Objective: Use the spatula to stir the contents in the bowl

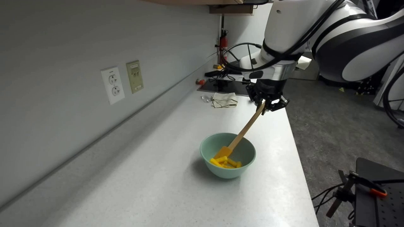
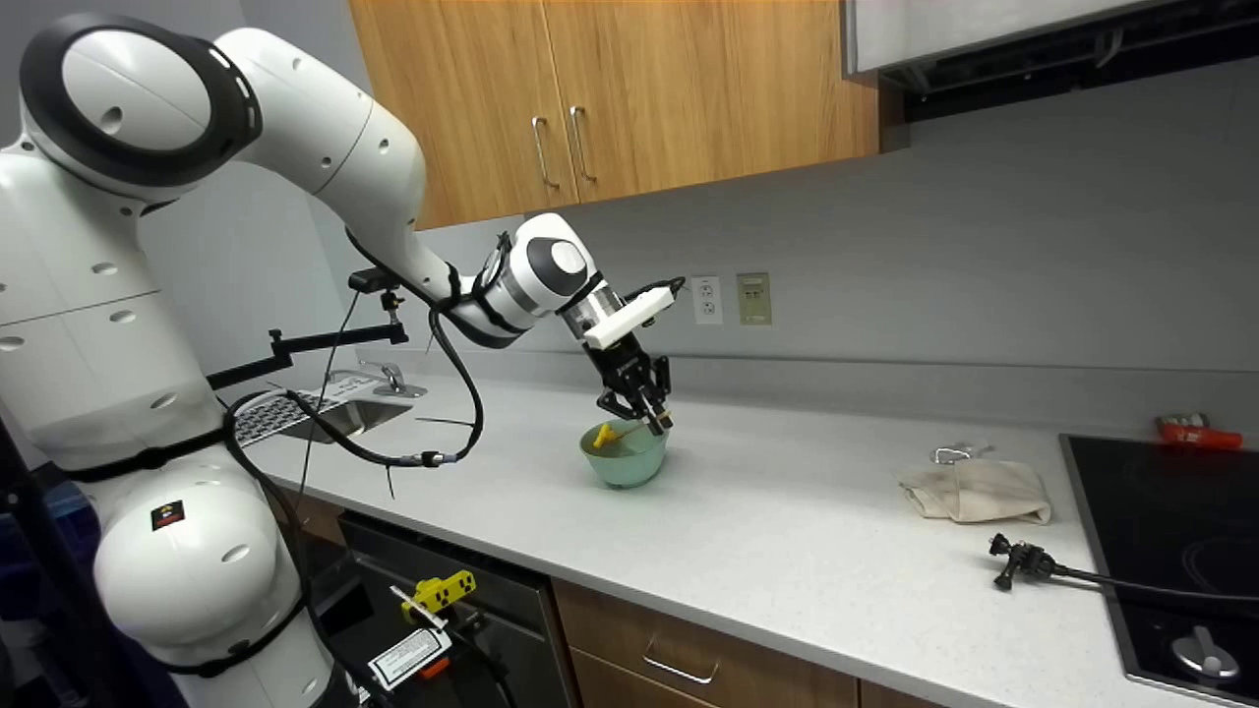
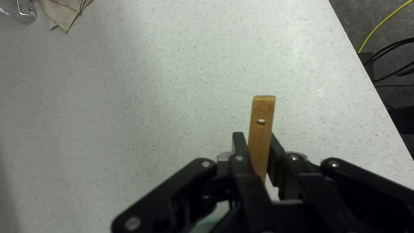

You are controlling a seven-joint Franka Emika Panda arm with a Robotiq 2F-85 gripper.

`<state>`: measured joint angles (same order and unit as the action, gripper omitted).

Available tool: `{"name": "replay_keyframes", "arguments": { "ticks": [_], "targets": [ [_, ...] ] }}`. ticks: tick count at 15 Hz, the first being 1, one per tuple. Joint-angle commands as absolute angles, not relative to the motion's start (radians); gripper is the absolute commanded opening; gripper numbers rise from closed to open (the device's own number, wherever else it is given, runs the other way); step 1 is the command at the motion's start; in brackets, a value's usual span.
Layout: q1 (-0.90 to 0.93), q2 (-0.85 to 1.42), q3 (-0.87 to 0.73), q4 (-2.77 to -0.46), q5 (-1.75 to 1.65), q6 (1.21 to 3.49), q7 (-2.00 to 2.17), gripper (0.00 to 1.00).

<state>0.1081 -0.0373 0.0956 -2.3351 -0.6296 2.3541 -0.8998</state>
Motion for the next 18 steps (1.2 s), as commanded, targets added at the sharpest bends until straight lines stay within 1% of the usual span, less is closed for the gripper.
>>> {"name": "replay_keyframes", "arguments": {
  "ticks": [1, 4, 11, 18],
  "targets": [
    [0.101, -0.043, 0.091, -2.330, -0.640, 2.388, -0.914, 0.04],
    [0.093, -0.045, 0.084, -2.336, -0.686, 2.449, -0.900, 0.04],
    [0.062, -0.037, 0.053, -2.336, -0.970, 2.606, -0.822, 0.04],
    [0.056, -0.033, 0.048, -2.343, -1.169, 2.648, -0.735, 0.04]
  ]
}}
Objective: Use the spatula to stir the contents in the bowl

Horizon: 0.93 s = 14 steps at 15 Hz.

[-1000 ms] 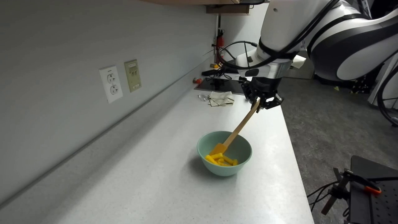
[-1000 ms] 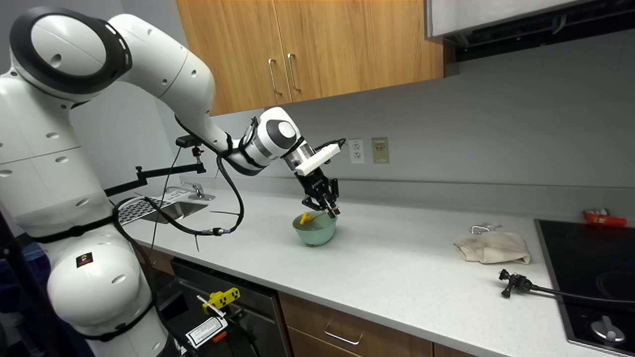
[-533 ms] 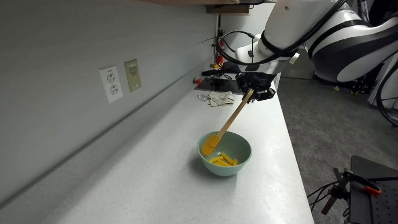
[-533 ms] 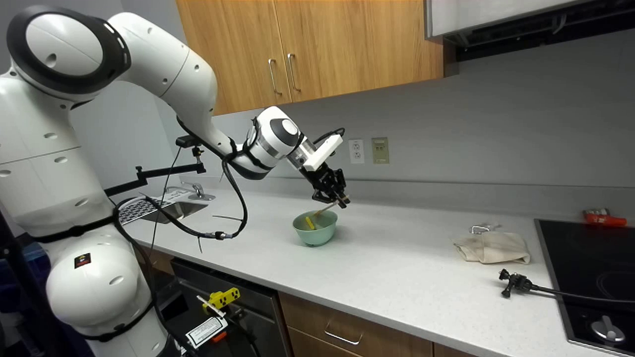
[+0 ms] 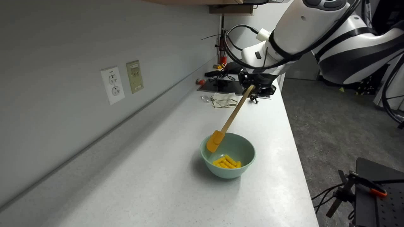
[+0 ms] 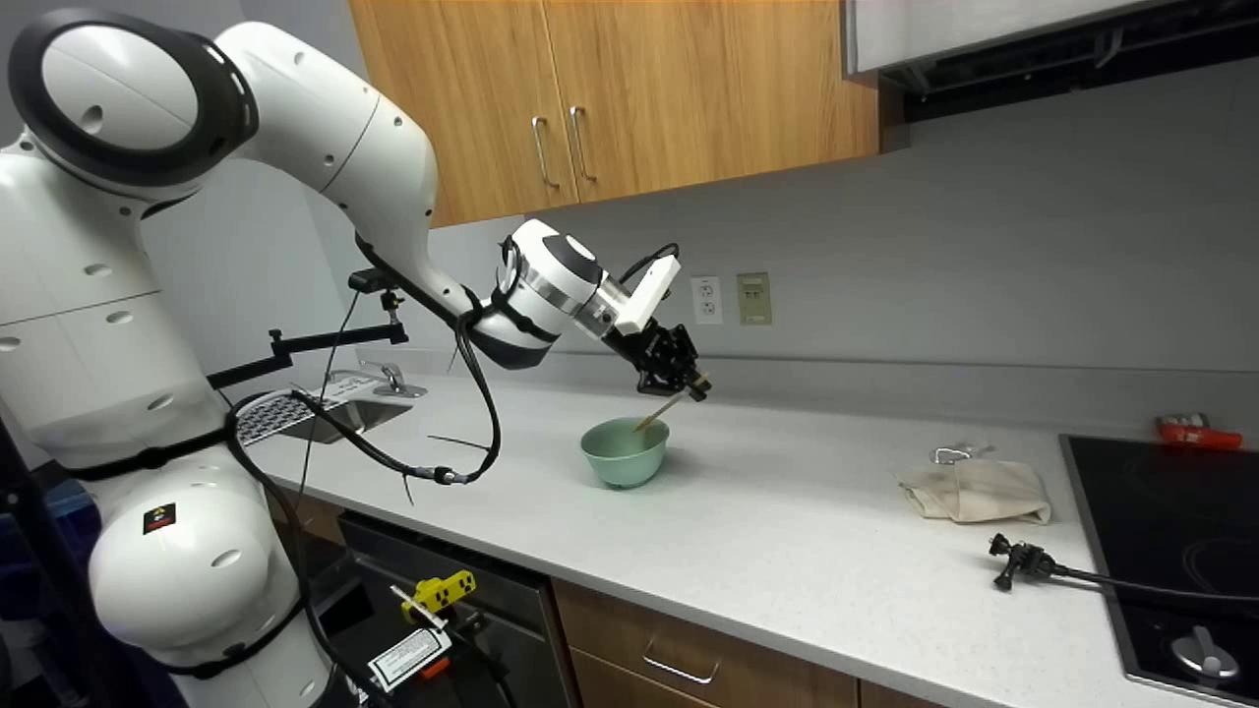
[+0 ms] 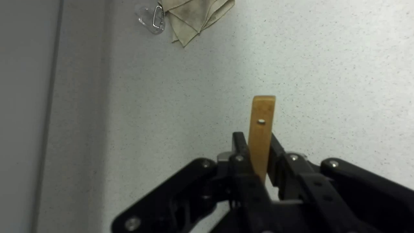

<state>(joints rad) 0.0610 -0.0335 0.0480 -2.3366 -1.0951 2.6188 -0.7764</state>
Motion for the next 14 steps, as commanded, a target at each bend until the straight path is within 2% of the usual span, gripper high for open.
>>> {"name": "replay_keyframes", "arguments": {
  "ticks": [1, 14],
  "targets": [
    [0.058, -0.035, 0.049, -2.346, -1.183, 2.648, -0.727, 0.04],
    [0.064, 0.001, 0.064, -2.352, -1.517, 2.659, -0.473, 0.04]
  ]
}}
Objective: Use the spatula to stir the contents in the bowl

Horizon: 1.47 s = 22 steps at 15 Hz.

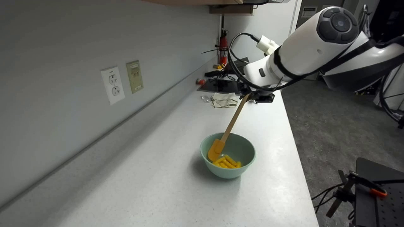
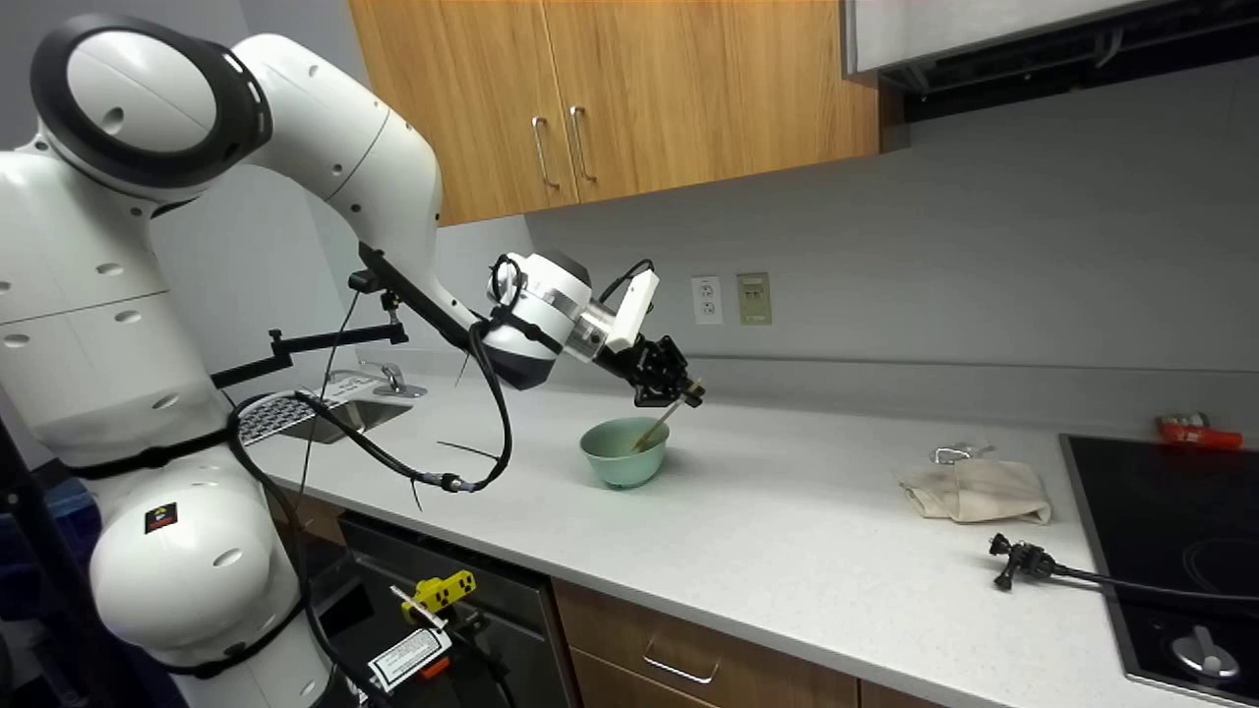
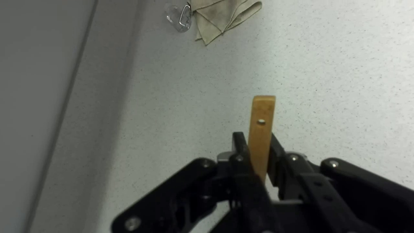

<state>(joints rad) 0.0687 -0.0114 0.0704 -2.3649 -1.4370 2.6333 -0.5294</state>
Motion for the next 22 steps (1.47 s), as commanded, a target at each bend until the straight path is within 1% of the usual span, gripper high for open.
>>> {"name": "replay_keyframes", "arguments": {
  "ticks": [1, 6, 10, 17, 22],
  "targets": [
    [0.062, 0.004, 0.063, -2.350, -1.537, 2.659, -0.462, 0.04],
    [0.058, -0.006, 0.056, -2.370, -1.567, 2.665, -0.487, 0.04],
    [0.060, -0.017, 0.059, -2.402, -1.508, 2.657, -0.544, 0.04],
    [0.079, -0.019, 0.080, -2.414, -1.181, 2.602, -0.752, 0.04],
    [0.082, -0.013, 0.087, -2.393, -1.059, 2.580, -0.813, 0.04]
  ]
}}
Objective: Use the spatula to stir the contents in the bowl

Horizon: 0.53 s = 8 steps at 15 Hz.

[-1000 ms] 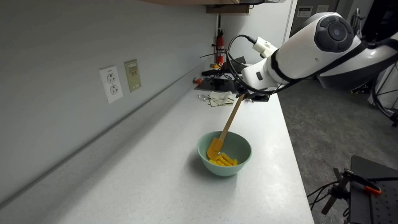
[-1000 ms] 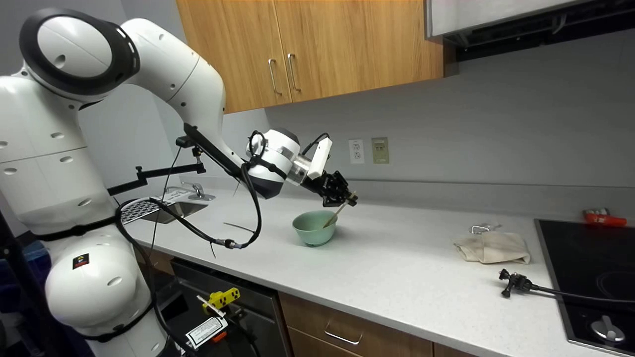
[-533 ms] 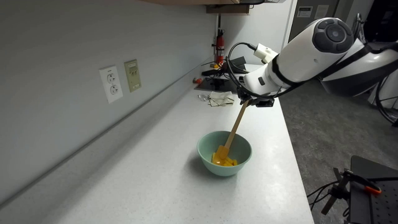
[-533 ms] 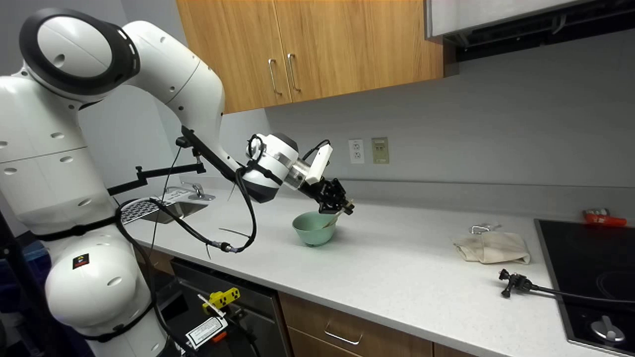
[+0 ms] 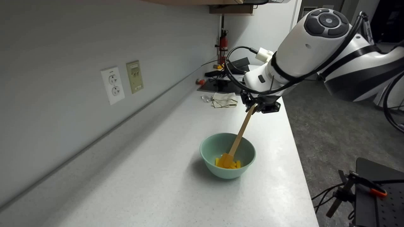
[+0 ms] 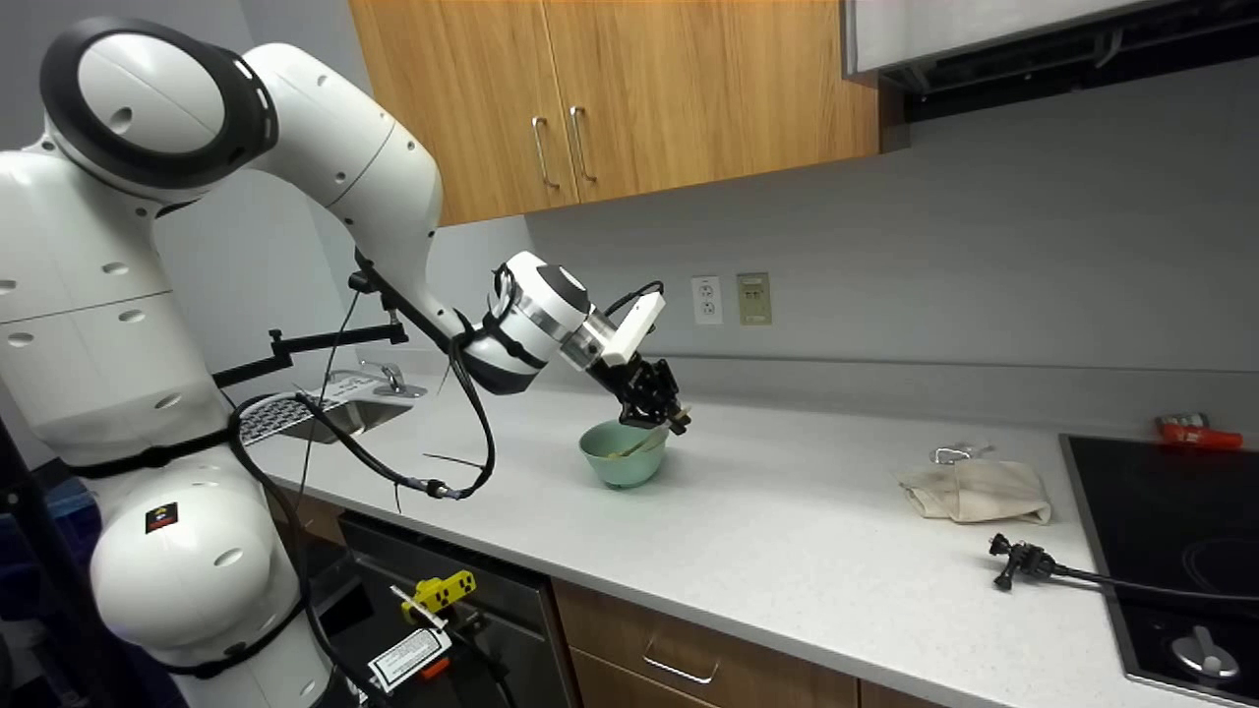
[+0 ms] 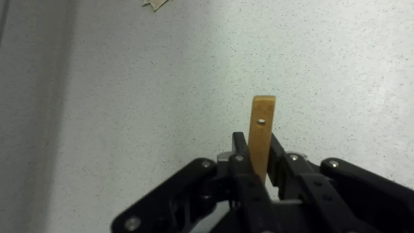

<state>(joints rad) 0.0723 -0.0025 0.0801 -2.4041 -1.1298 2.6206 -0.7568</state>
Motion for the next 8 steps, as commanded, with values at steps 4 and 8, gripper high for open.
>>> {"name": "replay_keyframes", "arguments": {
  "ticks": [4, 8],
  "targets": [
    [0.080, -0.015, 0.086, -2.385, -1.021, 2.578, -0.839, 0.04],
    [0.073, -0.013, 0.078, -2.354, -1.024, 2.595, -0.843, 0.04]
  ]
}}
